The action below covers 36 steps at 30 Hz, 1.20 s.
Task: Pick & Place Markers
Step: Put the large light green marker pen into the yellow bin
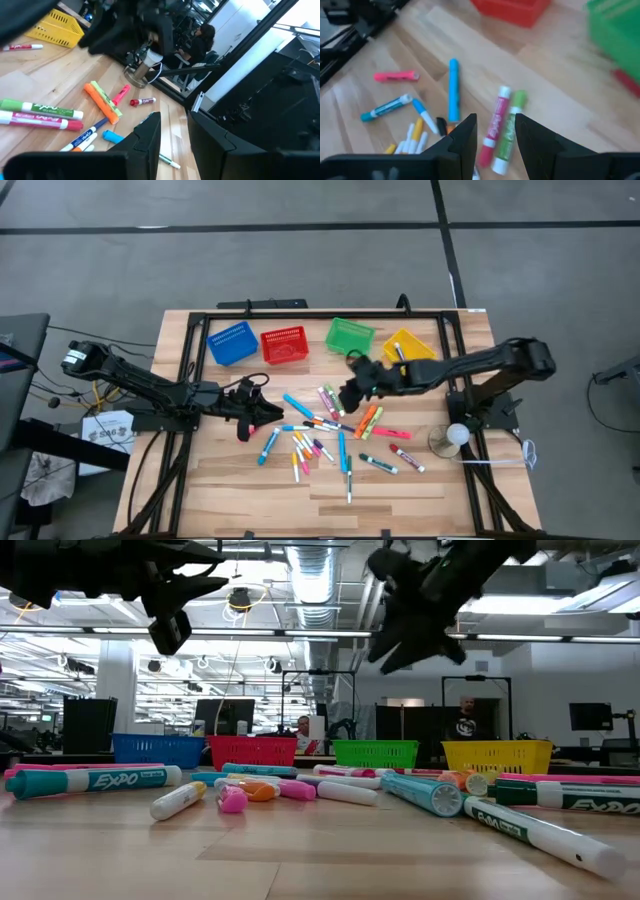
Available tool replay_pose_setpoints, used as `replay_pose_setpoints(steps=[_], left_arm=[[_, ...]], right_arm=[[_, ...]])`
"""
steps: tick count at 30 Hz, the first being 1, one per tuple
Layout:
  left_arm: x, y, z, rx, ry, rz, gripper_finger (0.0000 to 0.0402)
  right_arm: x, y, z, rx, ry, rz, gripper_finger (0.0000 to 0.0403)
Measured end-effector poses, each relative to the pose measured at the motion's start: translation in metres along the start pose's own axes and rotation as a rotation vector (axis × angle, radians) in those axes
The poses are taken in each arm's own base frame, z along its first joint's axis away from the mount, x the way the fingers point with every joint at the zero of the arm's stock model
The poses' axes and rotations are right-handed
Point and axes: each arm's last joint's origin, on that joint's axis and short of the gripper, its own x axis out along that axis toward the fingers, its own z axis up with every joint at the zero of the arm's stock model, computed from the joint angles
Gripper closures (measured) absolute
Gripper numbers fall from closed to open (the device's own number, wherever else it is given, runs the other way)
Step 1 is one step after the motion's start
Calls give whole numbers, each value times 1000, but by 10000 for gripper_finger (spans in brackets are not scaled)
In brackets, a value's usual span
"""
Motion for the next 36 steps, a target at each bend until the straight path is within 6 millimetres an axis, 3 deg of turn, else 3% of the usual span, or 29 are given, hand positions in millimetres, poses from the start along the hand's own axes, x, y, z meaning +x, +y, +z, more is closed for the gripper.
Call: replay_pose_setpoints(steps=[9,15,36], left_arm=[[1,1,-1,0,7,5,305],[1,1,-2,-4,8,6,305],[1,1,-1,-4,6,9,305]], right_arm=[[54,10,-39,-112,117,-50,280],[73,6,-53,-126,167,-95,282],[81,0,-48,-109,140,-113,280]])
